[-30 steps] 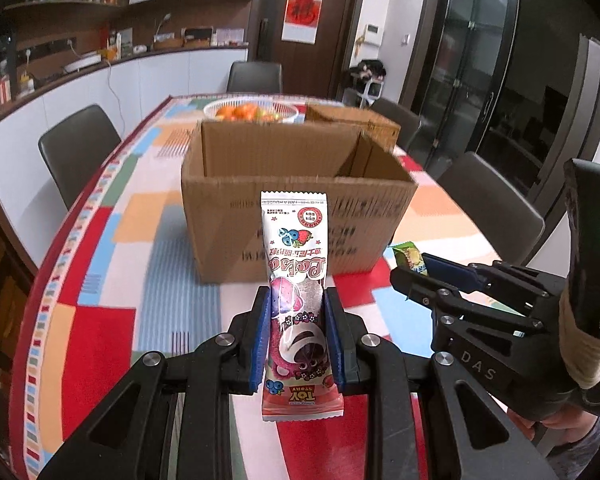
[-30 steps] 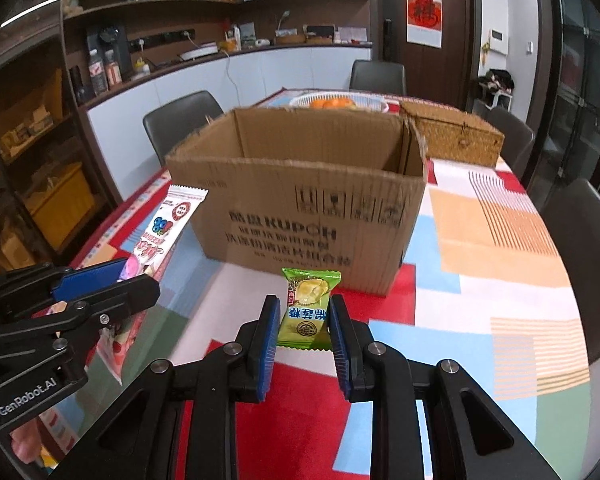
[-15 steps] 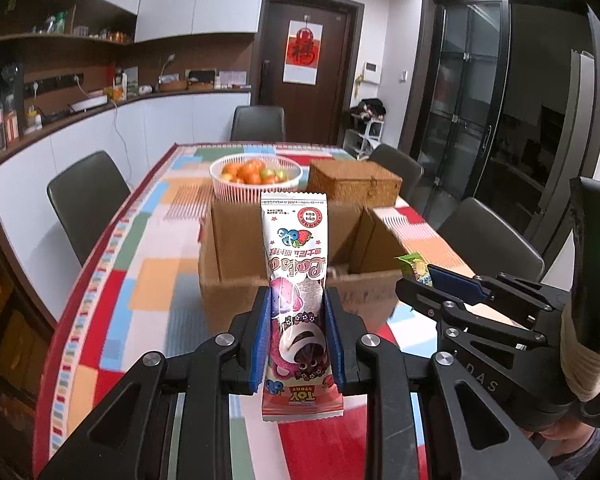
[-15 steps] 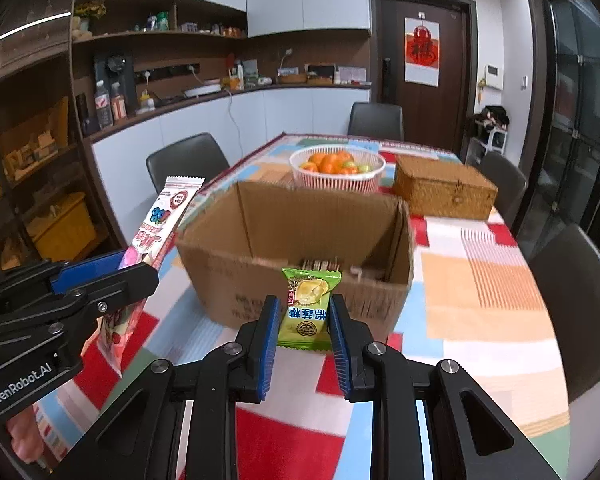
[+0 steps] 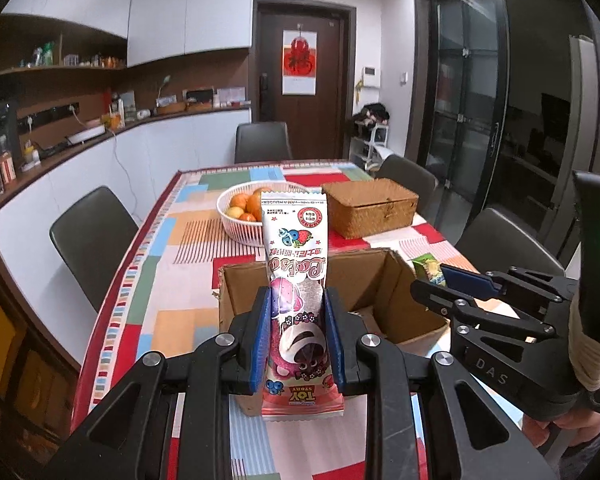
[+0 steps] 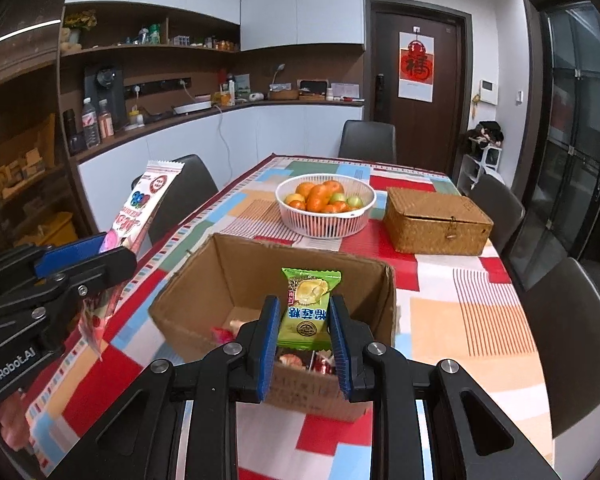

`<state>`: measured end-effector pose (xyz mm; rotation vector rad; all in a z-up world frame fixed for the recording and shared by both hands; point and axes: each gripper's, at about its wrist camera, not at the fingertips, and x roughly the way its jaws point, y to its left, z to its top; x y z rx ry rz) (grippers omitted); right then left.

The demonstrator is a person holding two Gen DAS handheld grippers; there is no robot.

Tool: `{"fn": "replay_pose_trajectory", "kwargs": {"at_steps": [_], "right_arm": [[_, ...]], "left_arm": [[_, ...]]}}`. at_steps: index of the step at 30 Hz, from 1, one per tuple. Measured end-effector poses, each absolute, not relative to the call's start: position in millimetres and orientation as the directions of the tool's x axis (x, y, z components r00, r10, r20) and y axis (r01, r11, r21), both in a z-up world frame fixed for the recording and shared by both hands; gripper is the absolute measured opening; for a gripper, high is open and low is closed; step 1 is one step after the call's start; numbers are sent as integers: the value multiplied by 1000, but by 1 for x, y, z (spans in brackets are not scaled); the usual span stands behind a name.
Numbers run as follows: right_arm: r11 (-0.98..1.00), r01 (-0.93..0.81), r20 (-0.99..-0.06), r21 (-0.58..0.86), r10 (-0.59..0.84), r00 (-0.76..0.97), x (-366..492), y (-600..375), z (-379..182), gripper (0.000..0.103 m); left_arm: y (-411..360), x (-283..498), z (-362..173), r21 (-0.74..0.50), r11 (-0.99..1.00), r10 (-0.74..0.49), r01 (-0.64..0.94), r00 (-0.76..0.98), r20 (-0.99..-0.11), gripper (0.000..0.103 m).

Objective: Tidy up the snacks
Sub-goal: 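Carry the pink stick into the box with the left gripper while the right drops the candy in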

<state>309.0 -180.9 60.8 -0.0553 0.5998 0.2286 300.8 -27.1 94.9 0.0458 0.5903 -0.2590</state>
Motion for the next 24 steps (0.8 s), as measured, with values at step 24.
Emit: {"fn": "replay_pose_trajectory", "kwargs": {"at_steps": [24], "right_arm": [[982, -188, -722, -2, 129, 679, 391, -183, 16, 33]], "left_arm": [[-37, 380, 32, -10, 976, -160, 219, 683, -713, 38]]}}
